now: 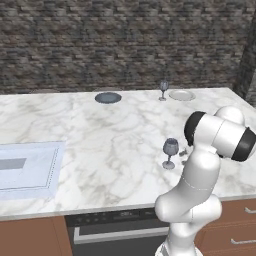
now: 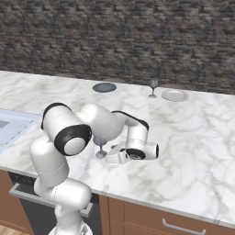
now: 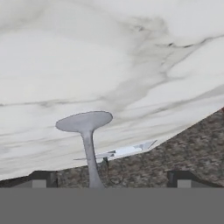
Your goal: Retrieve the wine glasses from the counter and place one next to each plate.
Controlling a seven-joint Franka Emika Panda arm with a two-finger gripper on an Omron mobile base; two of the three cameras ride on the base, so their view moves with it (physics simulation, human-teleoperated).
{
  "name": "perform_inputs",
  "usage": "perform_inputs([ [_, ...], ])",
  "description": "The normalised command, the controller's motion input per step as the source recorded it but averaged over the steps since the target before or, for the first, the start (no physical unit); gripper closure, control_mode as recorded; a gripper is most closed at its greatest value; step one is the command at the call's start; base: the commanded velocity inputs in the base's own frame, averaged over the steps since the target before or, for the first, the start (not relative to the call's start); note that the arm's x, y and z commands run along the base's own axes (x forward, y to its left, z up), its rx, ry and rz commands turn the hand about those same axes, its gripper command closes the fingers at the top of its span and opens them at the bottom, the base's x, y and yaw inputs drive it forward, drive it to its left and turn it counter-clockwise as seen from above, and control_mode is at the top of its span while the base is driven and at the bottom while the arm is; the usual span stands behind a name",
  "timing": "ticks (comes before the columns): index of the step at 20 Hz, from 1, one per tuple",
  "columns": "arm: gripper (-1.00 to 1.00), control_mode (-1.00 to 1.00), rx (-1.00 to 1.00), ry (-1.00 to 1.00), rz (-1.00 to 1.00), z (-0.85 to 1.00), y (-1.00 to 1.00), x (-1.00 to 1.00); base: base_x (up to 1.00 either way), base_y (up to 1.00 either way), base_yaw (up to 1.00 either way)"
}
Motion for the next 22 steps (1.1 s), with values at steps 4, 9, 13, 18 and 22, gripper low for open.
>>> perform_inputs([
  [4,-1.00,-1.00,0.06,0.00,0.00,-0.01,0.13,0.00,0.00,0.00,0.00],
  [9,-1.00,-1.00,0.05,0.00,0.00,0.00,0.22,0.00,0.00,0.00,0.00],
  [13,-1.00,-1.00,0.04,0.02,-0.01,-0.02,0.15,0.09,0.00,0.00,0.00],
  [18,-1.00,-1.00,0.06,0.01,0.00,-0.02,0.08,0.02,0.00,0.00,0.00],
  [22,-1.00,-1.00,0.05,0.00,0.00,-0.06,0.21,0.00,0.00,0.00,0.00],
])
